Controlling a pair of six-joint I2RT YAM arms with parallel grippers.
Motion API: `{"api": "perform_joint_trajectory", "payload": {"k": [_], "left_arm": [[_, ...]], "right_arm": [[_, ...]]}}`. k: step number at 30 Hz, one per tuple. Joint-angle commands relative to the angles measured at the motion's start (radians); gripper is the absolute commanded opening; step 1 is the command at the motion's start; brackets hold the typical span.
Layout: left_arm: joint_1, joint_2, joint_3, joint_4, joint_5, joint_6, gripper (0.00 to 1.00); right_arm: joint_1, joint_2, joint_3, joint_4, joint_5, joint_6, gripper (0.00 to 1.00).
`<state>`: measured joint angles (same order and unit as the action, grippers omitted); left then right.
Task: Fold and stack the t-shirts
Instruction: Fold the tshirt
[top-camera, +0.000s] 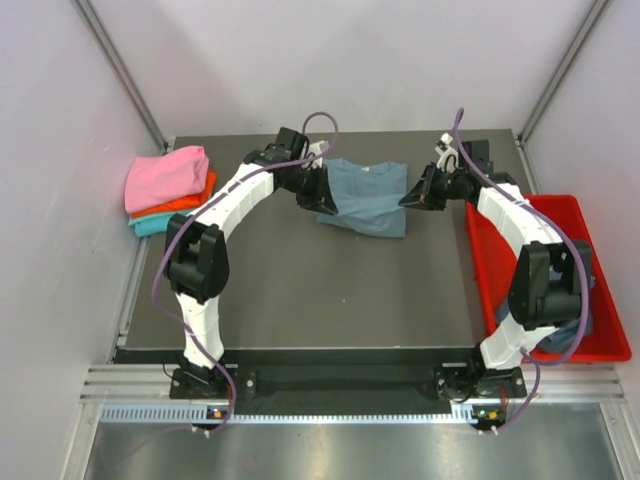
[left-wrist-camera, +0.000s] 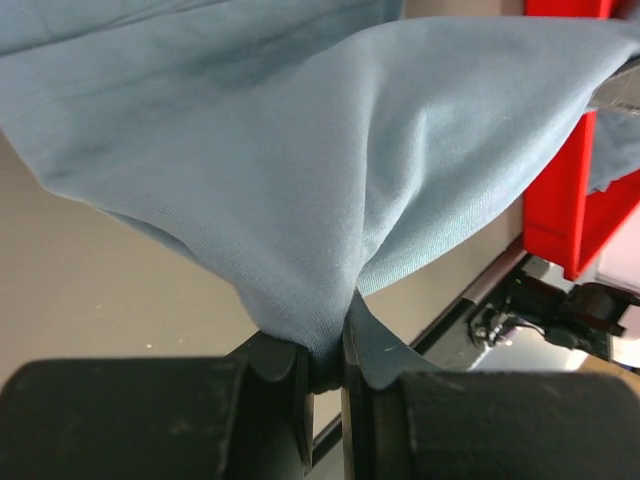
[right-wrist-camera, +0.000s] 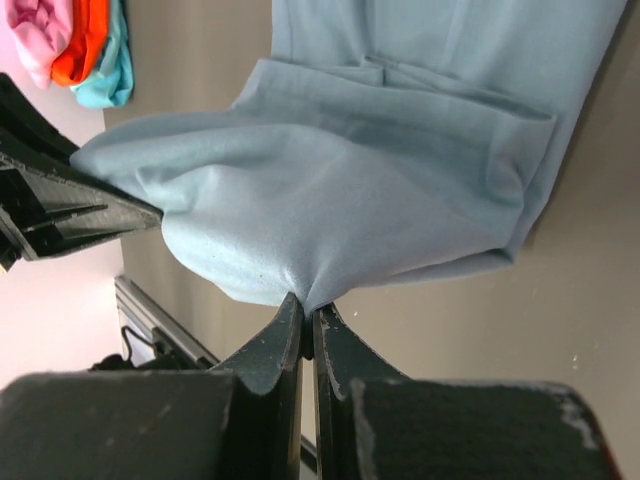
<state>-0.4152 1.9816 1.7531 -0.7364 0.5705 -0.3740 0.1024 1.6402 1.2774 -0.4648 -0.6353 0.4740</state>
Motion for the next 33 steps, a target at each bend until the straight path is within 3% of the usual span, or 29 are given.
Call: {"api": "perform_joint_trajectory", "payload": {"k": [1, 23, 33], "left_arm": [[0.004, -0.013, 0.003, 0.023, -0.058, 0.038, 0.00], [-0.010, -0.012, 0.025, 0.058, -0.047, 0.009, 0.00], [0.001, 0.029, 0.104, 0.046, -0.066, 0.030, 0.00]], "right_arm": [[-0.001, 0.021, 0.074, 0.049, 0.026, -0.011, 0.00], [-0.003, -0.022, 0.023, 0.049, 0.034, -0.015, 0.00], [-0.007, 0.044, 0.100, 0.067, 0.043, -0.026, 0.00]]}}
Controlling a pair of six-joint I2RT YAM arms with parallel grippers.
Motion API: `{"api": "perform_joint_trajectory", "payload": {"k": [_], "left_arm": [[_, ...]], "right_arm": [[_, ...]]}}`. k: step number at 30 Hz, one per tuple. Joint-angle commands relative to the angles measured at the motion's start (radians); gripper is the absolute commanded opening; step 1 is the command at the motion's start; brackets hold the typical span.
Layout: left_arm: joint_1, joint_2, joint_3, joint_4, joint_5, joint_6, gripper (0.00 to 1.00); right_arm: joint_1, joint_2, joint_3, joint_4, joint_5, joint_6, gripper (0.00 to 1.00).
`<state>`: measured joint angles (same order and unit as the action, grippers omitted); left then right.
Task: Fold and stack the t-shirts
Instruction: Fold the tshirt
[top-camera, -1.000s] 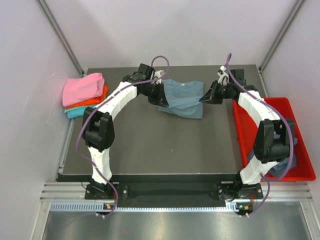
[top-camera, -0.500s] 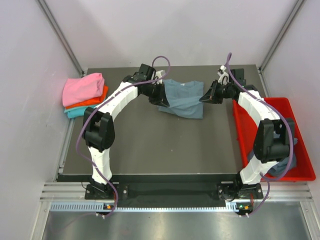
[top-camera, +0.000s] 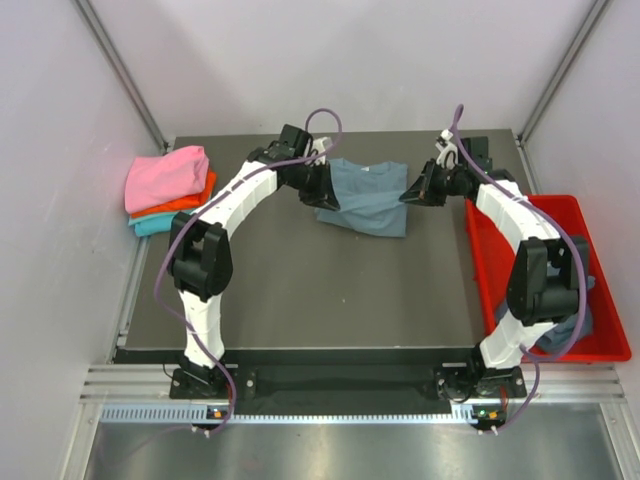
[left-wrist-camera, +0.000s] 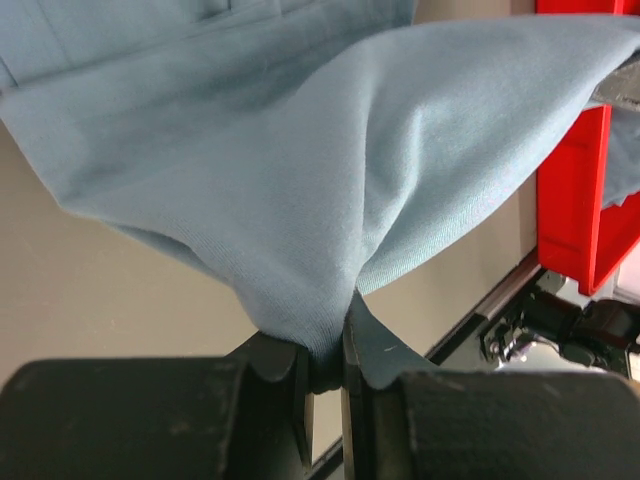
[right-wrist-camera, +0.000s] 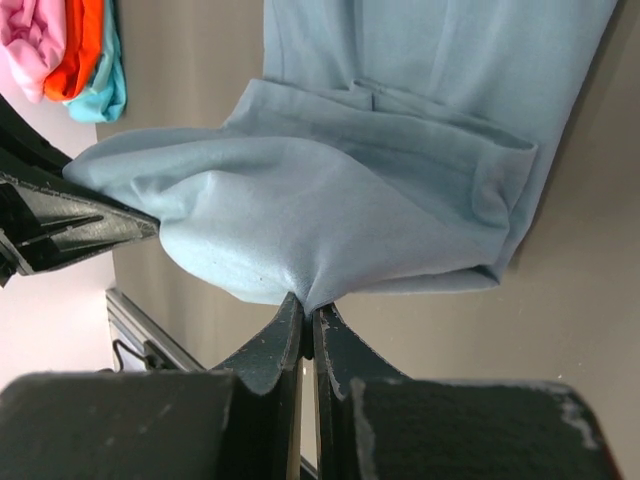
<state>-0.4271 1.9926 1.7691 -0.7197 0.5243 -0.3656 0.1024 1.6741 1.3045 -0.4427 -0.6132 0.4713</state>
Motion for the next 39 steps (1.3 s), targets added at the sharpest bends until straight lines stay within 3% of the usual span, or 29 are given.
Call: {"api": "perform_joint_trajectory", "payload": {"k": [1, 18, 39], "left_arm": [[0.013, 0.052, 0.110, 0.025, -0.018, 0.025, 0.00], [0.051, 0.360, 0.453, 0.106, -0.029, 0.054, 0.00], [0.070, 0.551, 0.639, 0.238, -0.219, 0.070, 0.00]], "right_arm": [[-0.009, 0.021, 0.099, 0.047, 0.021, -0.025, 0.00], [-0.023, 0.384, 0.479, 0.052, 0.070, -0.092, 0.00], [-0.012, 0.671, 0.774, 0.068, 0.105, -0.117, 0.00]]}}
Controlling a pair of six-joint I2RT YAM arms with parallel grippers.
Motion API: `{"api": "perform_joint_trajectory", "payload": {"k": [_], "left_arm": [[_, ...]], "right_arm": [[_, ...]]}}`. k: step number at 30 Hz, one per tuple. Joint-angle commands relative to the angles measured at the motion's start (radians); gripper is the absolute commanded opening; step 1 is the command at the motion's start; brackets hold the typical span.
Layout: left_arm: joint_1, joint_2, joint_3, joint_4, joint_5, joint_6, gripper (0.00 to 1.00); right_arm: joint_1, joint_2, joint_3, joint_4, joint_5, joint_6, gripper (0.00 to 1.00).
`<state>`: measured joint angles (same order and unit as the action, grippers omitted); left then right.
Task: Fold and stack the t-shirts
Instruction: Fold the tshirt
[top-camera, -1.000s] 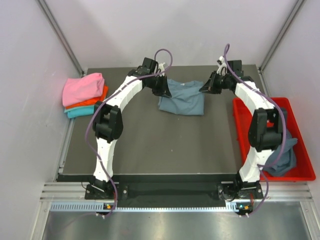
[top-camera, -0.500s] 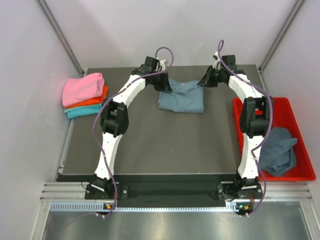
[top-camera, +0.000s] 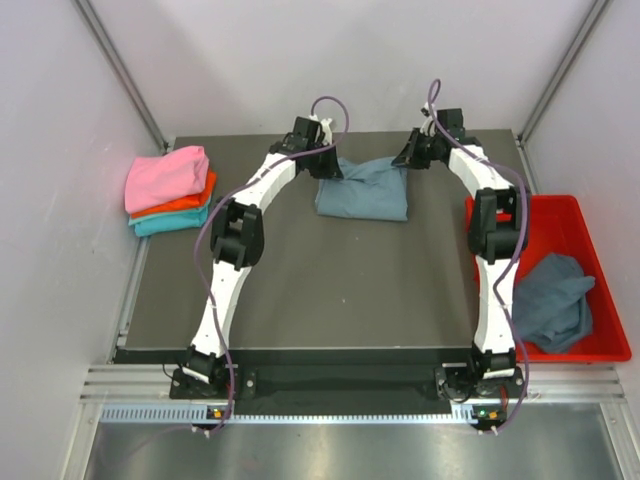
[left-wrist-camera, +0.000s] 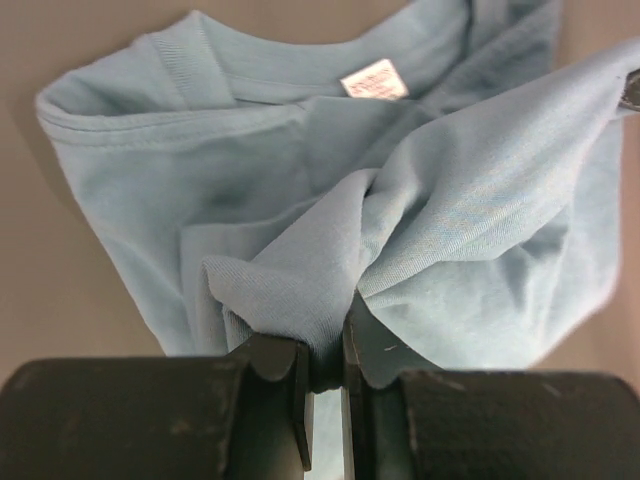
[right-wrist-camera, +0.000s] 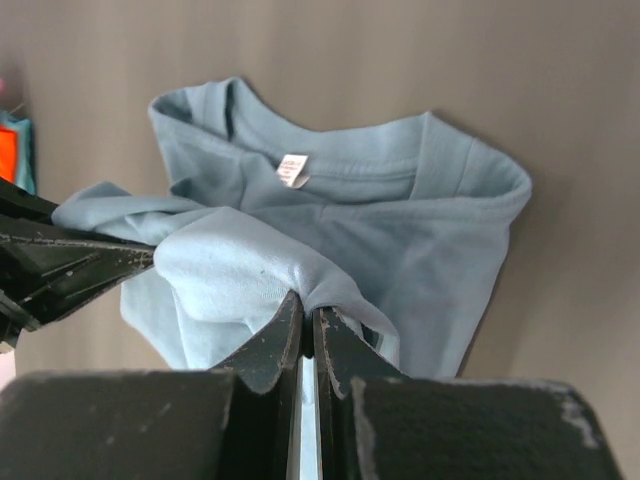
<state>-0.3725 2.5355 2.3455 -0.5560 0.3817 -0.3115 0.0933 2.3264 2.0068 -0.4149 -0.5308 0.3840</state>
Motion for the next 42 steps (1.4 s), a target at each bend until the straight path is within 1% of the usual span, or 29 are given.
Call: {"api": "perform_joint_trajectory", "payload": {"k": [1, 3, 4, 5, 7, 8, 9, 10, 11, 12, 13, 16, 21, 24, 28, 33, 35, 40, 42], "left_arm": [[0.015, 0.012, 0.067, 0.076, -0.086, 0.014, 0.00], [0.015, 0.012, 0.084, 0.079, -0.118, 0.014, 0.06], [0.015, 0.009, 0.090, 0.079, -0.118, 0.023, 0.11], [0.015, 0.006, 0.097, 0.079, -0.116, 0.028, 0.25], [0.015, -0.006, 0.106, 0.082, -0.112, 0.035, 0.36], [0.015, -0.012, 0.110, 0.082, -0.115, 0.034, 0.45], [0.012, -0.029, 0.118, 0.084, -0.115, 0.035, 0.52], [0.011, -0.038, 0.121, 0.085, -0.113, 0.035, 0.59], [0.009, -0.049, 0.124, 0.084, -0.112, 0.034, 0.66], [0.006, -0.075, 0.123, 0.080, -0.113, 0.032, 0.71], [0.004, -0.089, 0.121, 0.074, -0.109, 0.025, 0.75], [0.004, -0.144, 0.080, 0.050, -0.107, 0.017, 0.79], [0.056, -0.216, -0.086, 0.016, -0.055, -0.017, 0.82], [0.107, -0.202, -0.156, 0.013, 0.006, -0.046, 0.83], [0.148, -0.143, -0.161, 0.034, 0.091, -0.063, 0.86], [0.176, -0.074, -0.144, 0.074, 0.195, -0.064, 0.87], [0.184, -0.055, -0.140, 0.106, 0.259, -0.075, 0.87], [0.193, 0.015, -0.134, 0.171, 0.364, -0.139, 0.87], [0.195, 0.046, -0.134, 0.206, 0.385, -0.167, 0.87]], "right_arm": [[-0.003, 0.027, 0.084, 0.041, 0.023, -0.030, 0.00], [-0.003, 0.027, 0.092, 0.044, 0.025, -0.030, 0.00], [-0.003, 0.025, 0.093, 0.044, 0.026, -0.030, 0.00], [-0.004, 0.025, 0.095, 0.045, 0.026, -0.031, 0.00], [-0.001, 0.015, 0.095, 0.048, 0.026, -0.033, 0.01], [-0.003, 0.008, 0.095, 0.050, 0.032, -0.039, 0.05], [-0.001, -0.001, 0.098, 0.053, 0.040, -0.043, 0.14], [-0.001, -0.022, 0.098, 0.054, 0.054, -0.049, 0.34], [-0.001, -0.035, 0.098, 0.054, 0.058, -0.059, 0.40], [-0.003, -0.045, 0.099, 0.053, 0.061, -0.062, 0.44], [-0.003, -0.071, 0.098, 0.053, 0.060, -0.063, 0.52], [0.000, -0.123, 0.070, 0.053, 0.040, -0.059, 0.60], [0.023, -0.185, -0.043, 0.062, -0.011, -0.031, 0.61], [0.048, -0.199, -0.104, 0.077, -0.061, -0.017, 0.61], [0.077, -0.161, -0.112, 0.083, -0.080, -0.011, 0.61], [0.098, -0.099, -0.056, 0.084, -0.077, -0.002, 0.61], [0.098, -0.081, -0.048, 0.084, -0.072, 0.003, 0.61], [0.098, -0.042, -0.059, 0.070, -0.055, -0.020, 0.60], [0.098, -0.030, -0.062, 0.068, -0.054, -0.025, 0.61]]}}
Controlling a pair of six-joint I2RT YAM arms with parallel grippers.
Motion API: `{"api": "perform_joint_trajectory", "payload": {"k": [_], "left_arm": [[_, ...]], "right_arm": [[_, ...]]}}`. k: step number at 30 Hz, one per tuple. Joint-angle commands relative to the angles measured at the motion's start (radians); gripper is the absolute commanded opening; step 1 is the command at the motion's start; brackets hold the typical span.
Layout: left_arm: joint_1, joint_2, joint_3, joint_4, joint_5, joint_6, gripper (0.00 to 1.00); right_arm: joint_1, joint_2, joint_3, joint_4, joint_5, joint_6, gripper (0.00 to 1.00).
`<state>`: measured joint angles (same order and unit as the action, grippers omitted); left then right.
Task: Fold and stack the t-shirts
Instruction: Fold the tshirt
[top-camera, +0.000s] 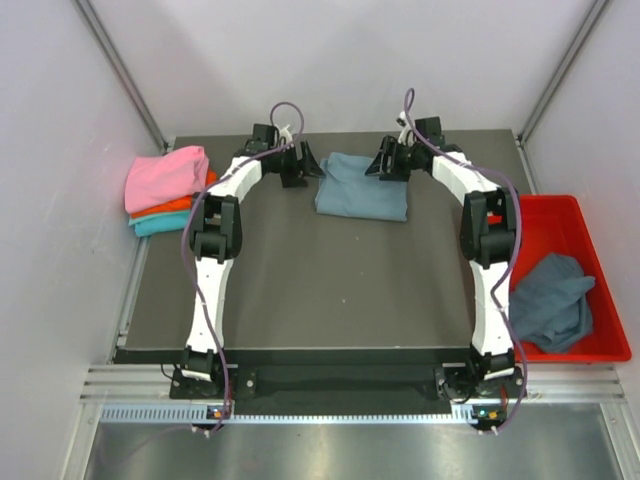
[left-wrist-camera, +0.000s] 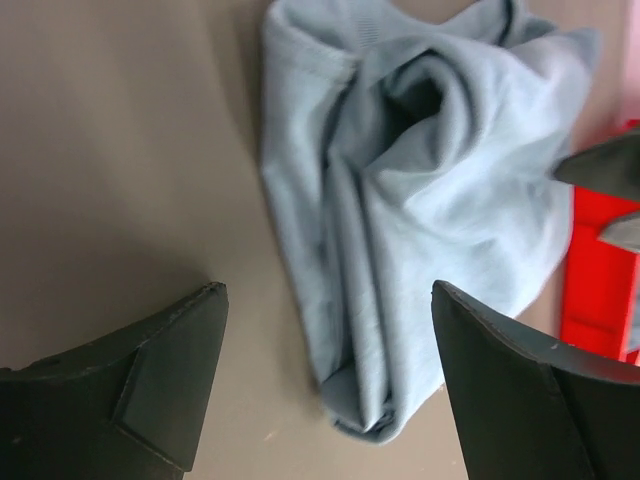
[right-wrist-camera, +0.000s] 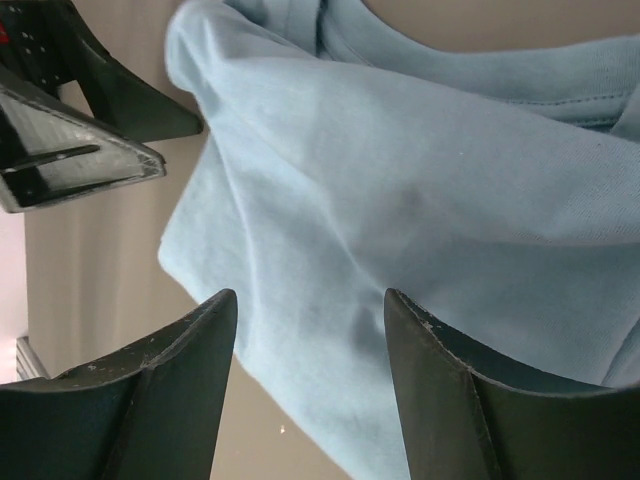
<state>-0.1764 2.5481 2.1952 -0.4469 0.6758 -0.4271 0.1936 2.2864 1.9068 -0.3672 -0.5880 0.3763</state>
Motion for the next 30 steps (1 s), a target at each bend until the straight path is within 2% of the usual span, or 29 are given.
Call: {"api": "perform_joint_trajectory", "payload": {"k": [1, 8, 12, 23, 30], "left_arm": [[-0.002, 0.044, 0.020, 0.109, 0.102, -0.059, 0.87], [-0.014, 0.124, 0.038, 0.148, 0.142, -0.082, 0.86], [-0.021, 0.149, 0.034, 0.180, 0.169, -0.116, 0.82], [-0.028, 0.270, 0.161, 0.197, 0.145, -0.098, 0.78], [-0.037, 0.304, 0.182, 0.215, 0.137, -0.108, 0.74]], "right_arm": [[-0.002, 0.024, 0.040, 0.019, 0.004, -0.022, 0.61], [0.000, 0.079, 0.063, 0.004, 0.028, -0.045, 0.61], [0.003, 0.094, 0.061, -0.001, 0.028, -0.047, 0.61], [0.018, 0.108, 0.075, 0.013, 0.022, -0.036, 0.61], [0.033, 0.114, 0.075, 0.014, 0.017, -0.031, 0.61]]}}
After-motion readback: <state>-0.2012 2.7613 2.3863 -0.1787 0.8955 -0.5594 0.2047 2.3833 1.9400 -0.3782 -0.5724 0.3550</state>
